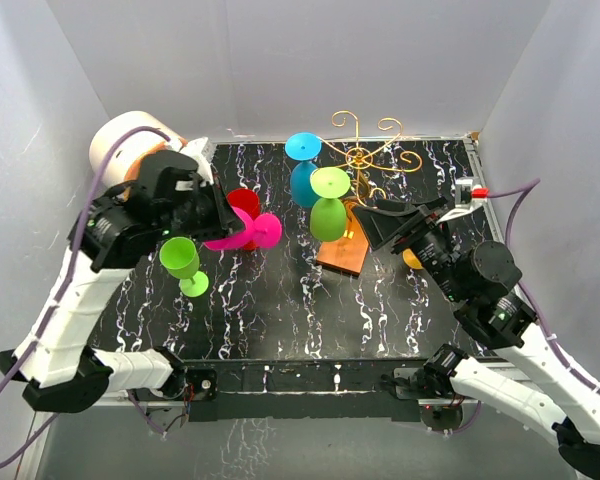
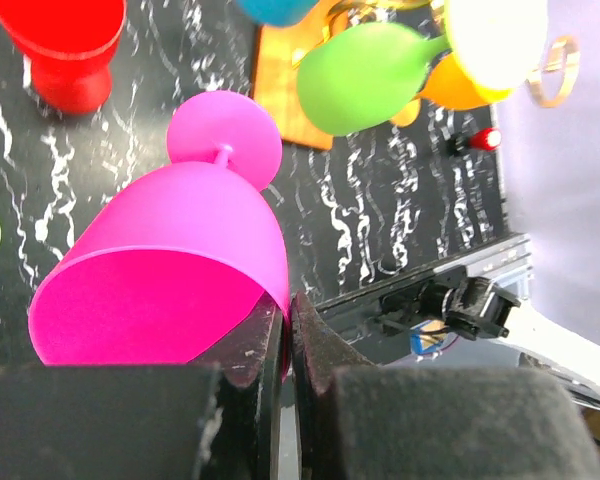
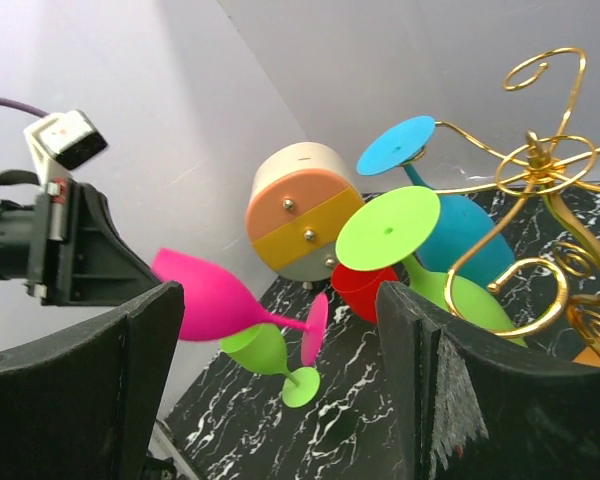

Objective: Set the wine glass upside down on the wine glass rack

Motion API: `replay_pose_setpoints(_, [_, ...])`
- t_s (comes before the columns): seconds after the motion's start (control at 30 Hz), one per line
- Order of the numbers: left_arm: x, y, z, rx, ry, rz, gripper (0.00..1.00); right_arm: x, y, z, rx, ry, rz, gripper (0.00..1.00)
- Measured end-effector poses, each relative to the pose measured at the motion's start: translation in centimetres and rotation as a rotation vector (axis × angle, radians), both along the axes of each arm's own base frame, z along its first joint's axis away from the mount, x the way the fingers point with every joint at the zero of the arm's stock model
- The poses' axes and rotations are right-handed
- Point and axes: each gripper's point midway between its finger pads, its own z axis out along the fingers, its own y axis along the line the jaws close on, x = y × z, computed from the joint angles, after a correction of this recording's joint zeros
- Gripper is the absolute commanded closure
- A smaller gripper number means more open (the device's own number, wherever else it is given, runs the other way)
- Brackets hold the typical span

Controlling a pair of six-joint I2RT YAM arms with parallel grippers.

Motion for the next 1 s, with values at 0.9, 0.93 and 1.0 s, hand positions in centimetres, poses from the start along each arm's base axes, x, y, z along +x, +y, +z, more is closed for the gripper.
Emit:
replay_pose_setpoints(0.9, [1.7,-1.7,20.0,-0.561,-0.84,-0.057,1.0,0.8,5.3,7.5,0.354,0.014,0.229,0.27])
replay_pose_setpoints(0.93, [1.8,-2.1,20.2,-0.574,-0.853,-0.07,1.0,1.2,5.5,8.3,0.387,0.02,0.234,0.27])
replay_pose_setpoints(1.0, [2.0,-2.8,20.7,-0.595,-0.871,-0.095,1.0,1.7,6.0,9.5,0.437,0.03,0.242,0.26])
